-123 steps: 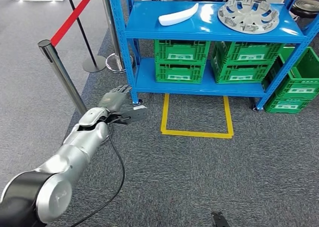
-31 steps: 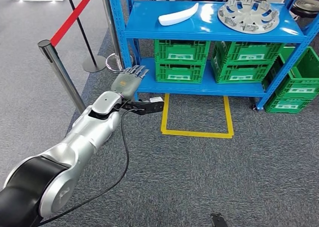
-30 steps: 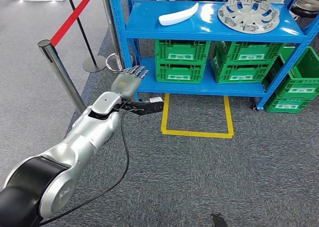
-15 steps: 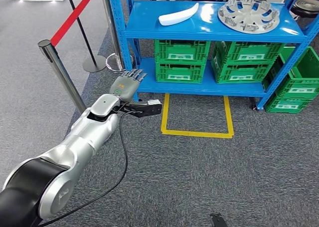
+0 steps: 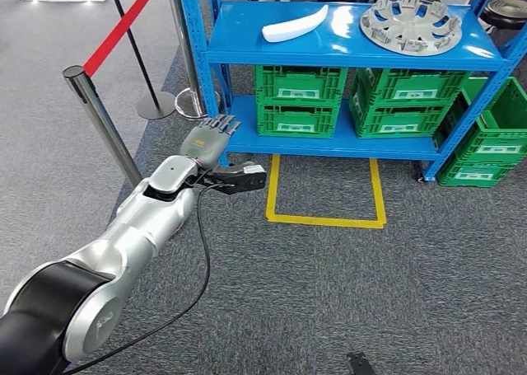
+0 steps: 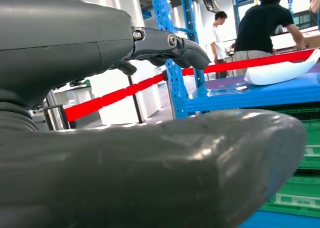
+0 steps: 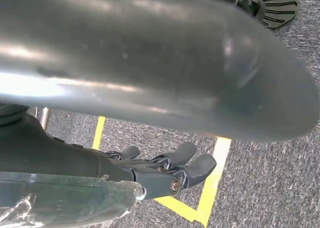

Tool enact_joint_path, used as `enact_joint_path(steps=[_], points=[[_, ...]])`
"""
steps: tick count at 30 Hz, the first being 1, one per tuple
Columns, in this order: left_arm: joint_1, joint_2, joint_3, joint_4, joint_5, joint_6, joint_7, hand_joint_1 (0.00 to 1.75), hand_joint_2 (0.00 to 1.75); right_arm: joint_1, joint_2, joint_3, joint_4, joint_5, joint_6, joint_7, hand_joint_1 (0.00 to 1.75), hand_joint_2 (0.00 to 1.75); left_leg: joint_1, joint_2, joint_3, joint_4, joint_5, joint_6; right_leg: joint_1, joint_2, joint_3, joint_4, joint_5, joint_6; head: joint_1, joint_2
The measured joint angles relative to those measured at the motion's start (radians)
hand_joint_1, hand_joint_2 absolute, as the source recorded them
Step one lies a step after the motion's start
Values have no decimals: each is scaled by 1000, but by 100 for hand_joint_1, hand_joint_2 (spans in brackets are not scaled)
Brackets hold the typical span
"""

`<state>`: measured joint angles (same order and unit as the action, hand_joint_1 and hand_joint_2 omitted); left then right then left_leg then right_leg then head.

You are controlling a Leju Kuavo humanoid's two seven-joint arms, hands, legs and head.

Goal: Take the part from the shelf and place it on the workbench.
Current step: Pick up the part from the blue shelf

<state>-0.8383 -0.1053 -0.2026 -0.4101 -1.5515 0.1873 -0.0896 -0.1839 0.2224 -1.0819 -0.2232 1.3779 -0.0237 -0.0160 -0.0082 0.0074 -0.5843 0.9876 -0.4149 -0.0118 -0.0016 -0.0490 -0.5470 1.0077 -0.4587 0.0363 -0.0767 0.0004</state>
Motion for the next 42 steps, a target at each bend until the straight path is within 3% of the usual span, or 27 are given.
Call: enact_joint_path(steps=[42], points=[[0,0,3,0,-9,-16,7,0,0,0,0,0,0,2,0,0,0,0,0,0,0,0,0,0,0,0,0,0,0,0,0,0]])
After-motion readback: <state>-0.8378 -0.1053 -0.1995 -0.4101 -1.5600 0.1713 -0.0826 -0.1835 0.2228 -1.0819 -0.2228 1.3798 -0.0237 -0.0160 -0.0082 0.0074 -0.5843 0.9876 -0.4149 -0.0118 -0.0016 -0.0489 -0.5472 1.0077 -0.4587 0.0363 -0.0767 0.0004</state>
